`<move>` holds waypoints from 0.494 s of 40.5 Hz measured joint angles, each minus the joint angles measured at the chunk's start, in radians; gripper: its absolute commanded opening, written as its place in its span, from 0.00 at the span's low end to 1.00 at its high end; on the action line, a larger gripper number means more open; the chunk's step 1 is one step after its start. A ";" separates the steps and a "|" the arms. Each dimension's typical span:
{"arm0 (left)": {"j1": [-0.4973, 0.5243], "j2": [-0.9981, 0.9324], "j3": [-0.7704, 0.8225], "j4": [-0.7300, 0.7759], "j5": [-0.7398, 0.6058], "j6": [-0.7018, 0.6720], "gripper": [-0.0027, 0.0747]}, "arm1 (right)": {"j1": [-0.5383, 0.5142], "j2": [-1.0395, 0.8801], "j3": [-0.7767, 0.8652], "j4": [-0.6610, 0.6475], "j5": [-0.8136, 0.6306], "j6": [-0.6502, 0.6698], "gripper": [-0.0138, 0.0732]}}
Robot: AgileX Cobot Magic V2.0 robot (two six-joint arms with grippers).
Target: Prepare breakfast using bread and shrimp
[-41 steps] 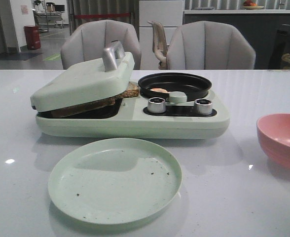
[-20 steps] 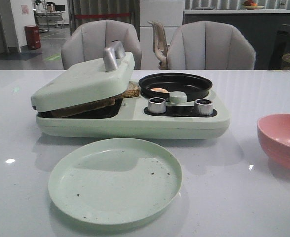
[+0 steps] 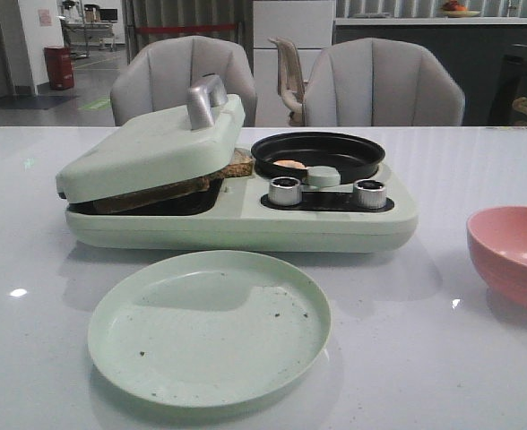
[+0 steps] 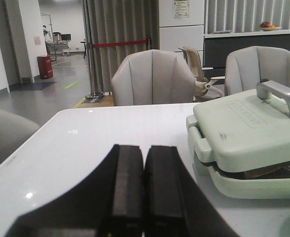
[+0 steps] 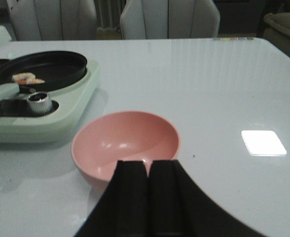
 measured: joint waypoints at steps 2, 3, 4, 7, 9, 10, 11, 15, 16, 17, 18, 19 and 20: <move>0.000 0.000 0.000 0.000 -0.007 0.000 0.18 | 0.000 0.000 0.002 0.005 -0.032 0.000 0.20; 0.000 0.000 0.000 0.000 -0.007 0.000 0.18 | 0.000 0.000 0.002 0.006 -0.053 0.000 0.20; 0.000 0.000 0.000 0.000 -0.007 0.000 0.18 | 0.000 0.000 0.002 0.006 -0.066 0.000 0.20; 0.000 0.000 0.000 0.000 -0.007 0.000 0.18 | -0.002 0.000 0.002 0.009 -0.113 0.000 0.20; 0.000 0.000 0.000 0.000 -0.007 0.000 0.18 | -0.002 0.000 0.002 0.011 -0.135 0.000 0.20; 0.000 0.000 0.000 0.000 -0.007 0.000 0.18 | -0.002 0.000 0.002 0.011 -0.146 0.000 0.20; 0.000 0.000 0.000 0.000 -0.007 0.000 0.18 | -0.002 0.000 0.002 0.011 -0.151 0.000 0.20; 0.000 0.000 0.000 0.000 -0.007 0.000 0.18 | -0.002 0.000 0.002 0.011 -0.157 0.000 0.20; 0.000 0.000 0.000 0.000 -0.007 0.000 0.18 | -0.002 0.000 0.002 0.011 -0.157 0.000 0.20; 0.000 0.000 0.000 0.000 -0.007 0.000 0.18 | -0.002 0.000 0.002 0.011 -0.157 0.000 0.20; 0.000 0.000 0.000 0.000 -0.007 0.000 0.18 | -0.002 0.000 0.002 0.011 -0.157 0.000 0.20; 0.000 0.000 0.000 0.000 -0.007 0.000 0.18 | -0.002 0.000 0.002 0.011 -0.157 0.000 0.20; 0.000 0.000 0.000 0.000 -0.007 0.000 0.18 | -0.002 0.000 0.002 0.011 -0.157 0.000 0.20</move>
